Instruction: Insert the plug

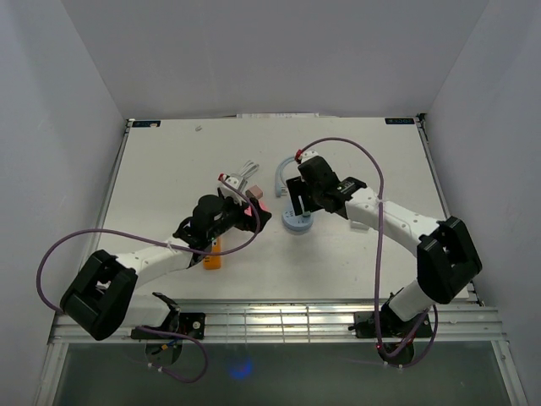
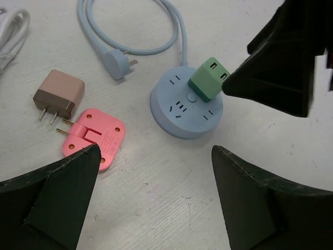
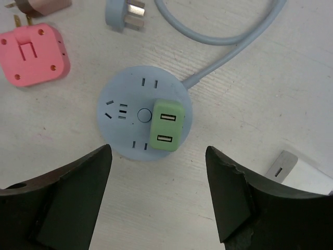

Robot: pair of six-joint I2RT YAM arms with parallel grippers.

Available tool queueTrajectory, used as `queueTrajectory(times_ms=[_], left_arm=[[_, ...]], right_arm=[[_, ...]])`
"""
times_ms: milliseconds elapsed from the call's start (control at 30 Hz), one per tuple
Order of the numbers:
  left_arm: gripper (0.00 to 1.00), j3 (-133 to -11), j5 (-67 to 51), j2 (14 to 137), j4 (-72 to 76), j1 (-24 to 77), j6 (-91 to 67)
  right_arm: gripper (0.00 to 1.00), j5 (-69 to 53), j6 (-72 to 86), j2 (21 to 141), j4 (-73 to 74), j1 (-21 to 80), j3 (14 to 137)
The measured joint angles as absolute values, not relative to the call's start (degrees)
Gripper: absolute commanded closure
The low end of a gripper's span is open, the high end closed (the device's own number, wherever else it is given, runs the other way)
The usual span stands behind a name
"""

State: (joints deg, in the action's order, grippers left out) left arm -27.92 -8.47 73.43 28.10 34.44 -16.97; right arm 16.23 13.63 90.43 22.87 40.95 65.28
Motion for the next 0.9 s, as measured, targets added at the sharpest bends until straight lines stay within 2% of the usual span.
queueTrajectory(times_ms=[500, 633, 900], left_arm=[[0.02, -47.88, -4.05, 87.74, 14.50, 29.30, -10.63], [0.06, -52.75, -4.40, 93.86, 11.55, 28.56, -6.55], [0.07, -55.66, -6.26, 100.29, 7.31, 28.23, -0.95]], right_arm=[[0.21, 9.67, 5.93, 75.68, 19.90, 36.29, 57.14], [0.21, 6.94, 5.17, 73.23, 19.20, 35.97, 56.03], [0.21, 3.84, 4.03, 69.91, 18.17, 35.24, 55.11]])
